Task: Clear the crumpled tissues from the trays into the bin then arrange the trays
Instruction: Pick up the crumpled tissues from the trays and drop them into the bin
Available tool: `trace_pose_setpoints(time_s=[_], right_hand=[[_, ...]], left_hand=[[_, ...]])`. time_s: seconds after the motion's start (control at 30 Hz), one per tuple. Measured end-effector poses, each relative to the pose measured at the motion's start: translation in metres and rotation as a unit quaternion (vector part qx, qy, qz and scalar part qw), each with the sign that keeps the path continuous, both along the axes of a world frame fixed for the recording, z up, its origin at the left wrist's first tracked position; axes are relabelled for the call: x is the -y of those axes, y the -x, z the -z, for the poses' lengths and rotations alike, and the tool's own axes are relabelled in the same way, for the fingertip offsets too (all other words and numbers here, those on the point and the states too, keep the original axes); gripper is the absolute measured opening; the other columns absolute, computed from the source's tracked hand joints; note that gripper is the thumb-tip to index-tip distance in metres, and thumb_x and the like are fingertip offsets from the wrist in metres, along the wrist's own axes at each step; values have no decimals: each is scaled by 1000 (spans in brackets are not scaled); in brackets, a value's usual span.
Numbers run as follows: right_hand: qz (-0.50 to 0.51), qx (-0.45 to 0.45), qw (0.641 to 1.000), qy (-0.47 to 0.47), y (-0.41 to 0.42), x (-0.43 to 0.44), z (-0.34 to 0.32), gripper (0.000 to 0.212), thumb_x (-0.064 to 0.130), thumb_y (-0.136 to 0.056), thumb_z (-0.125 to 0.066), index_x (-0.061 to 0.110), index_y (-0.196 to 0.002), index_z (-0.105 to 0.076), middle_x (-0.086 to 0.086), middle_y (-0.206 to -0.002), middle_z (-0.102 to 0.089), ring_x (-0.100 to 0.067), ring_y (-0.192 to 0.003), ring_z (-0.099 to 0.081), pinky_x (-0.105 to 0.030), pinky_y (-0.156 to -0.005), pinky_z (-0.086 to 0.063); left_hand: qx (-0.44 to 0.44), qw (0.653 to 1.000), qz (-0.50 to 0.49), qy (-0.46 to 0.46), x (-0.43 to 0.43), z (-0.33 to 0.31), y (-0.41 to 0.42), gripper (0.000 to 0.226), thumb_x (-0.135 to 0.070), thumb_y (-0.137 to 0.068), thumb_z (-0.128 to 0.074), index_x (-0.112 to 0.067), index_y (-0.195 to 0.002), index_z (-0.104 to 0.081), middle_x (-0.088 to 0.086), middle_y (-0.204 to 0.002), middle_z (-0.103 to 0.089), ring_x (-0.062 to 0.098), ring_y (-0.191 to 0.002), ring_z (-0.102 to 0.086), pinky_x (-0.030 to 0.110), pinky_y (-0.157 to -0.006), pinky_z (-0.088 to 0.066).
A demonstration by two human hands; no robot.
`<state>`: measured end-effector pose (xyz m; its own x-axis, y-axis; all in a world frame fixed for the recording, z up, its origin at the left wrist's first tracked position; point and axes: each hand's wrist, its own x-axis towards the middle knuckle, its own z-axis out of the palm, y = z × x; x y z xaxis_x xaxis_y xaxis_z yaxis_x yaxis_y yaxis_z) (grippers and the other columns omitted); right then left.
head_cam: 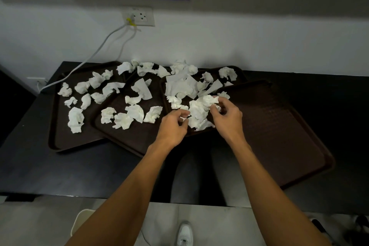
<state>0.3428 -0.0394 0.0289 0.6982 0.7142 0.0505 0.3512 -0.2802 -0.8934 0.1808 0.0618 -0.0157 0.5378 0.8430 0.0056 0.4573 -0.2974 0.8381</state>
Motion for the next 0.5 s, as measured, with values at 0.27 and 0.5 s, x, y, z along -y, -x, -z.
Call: trace_pose_setpoints(time_s=[0.27,0.5], right_hand=[[17,-22,1000,-12,-15,22,7,24,19,-93,-69,25,-116,-73,15,-97,-74,6,-92,-68,-9,-80,-51],[22,-33,999,-9,-16,30,13,23,21,-93,-69,25,-115,-73,15,-97,-75,3,-91,-70,-17,-83,-56]], left_hand=[[-154,983,67,-79,0,23,-38,41,-48,-85,-77,-26,-120,-73,-3,-128,-57,18,-121,-51,38,-101,-50],[-174,980,15,-90,6,30,-49,20,-32,-88,-76,-23,-106,-76,-1,-123,-54,21,-118,-47,34,-94,-52]])
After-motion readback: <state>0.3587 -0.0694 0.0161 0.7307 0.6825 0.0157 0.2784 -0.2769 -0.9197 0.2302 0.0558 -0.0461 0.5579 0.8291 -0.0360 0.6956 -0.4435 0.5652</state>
